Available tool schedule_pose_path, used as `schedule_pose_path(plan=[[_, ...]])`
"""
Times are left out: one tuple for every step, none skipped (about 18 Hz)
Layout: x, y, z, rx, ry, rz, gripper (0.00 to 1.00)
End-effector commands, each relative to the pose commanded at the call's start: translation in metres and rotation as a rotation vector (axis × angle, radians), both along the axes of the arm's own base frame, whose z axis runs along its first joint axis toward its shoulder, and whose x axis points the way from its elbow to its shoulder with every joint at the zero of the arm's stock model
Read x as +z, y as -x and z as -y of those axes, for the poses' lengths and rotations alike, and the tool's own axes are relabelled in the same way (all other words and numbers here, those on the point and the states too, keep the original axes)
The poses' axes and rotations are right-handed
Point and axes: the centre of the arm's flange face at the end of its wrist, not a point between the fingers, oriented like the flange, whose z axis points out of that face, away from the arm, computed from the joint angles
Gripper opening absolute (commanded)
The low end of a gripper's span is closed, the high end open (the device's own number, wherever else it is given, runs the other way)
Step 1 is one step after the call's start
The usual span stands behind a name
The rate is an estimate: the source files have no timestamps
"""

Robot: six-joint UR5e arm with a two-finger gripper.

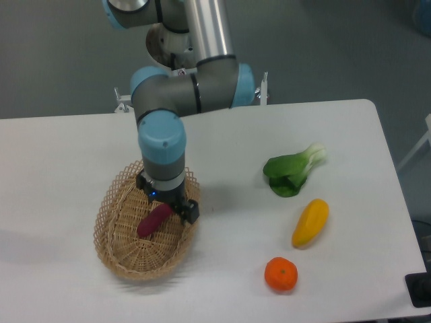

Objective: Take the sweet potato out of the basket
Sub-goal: 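Lower the gripper into the basket and close on the purple sweet potato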

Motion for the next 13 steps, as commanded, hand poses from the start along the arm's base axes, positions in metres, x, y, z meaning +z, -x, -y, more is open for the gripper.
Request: schedule_pose_path(plan=[[-0.002, -0.004, 0.001, 0.003, 0.005, 0.004, 1.00], [-0.003, -0.005, 0.001, 0.021, 0.007, 0.007, 1.00], [-0.007, -0.006, 0.000, 0.035, 0.009, 0.009, 1.00], [-0.012, -0.006, 0.000, 0.035, 0.016, 0.011, 1.00], [-0.012, -0.006, -0.001, 0.035, 0.008, 0.007, 1.00], [-0.012, -0.006, -0.001, 0.037, 0.006, 0.005, 1.00], [-0.013, -0.006, -0.001, 0.038, 0.007, 0.006, 1.00], [-0.016, -0.007, 0.000, 0.038, 0.012, 0.009, 1.00], [-0.018, -0.007, 0.001, 0.037, 0.014, 0.010, 1.00], [-0.020, -0.007, 0.000, 0.037, 0.012, 0.009, 1.00], [-0.023, -0.007, 0.001, 0.037, 0.010, 0.007, 1.00], [-0.026, -0.008, -0.001, 0.034, 0.002, 0.003, 1.00], [-0.026, -0.009, -0.003, 0.031, -0.009, -0.009, 1.00]])
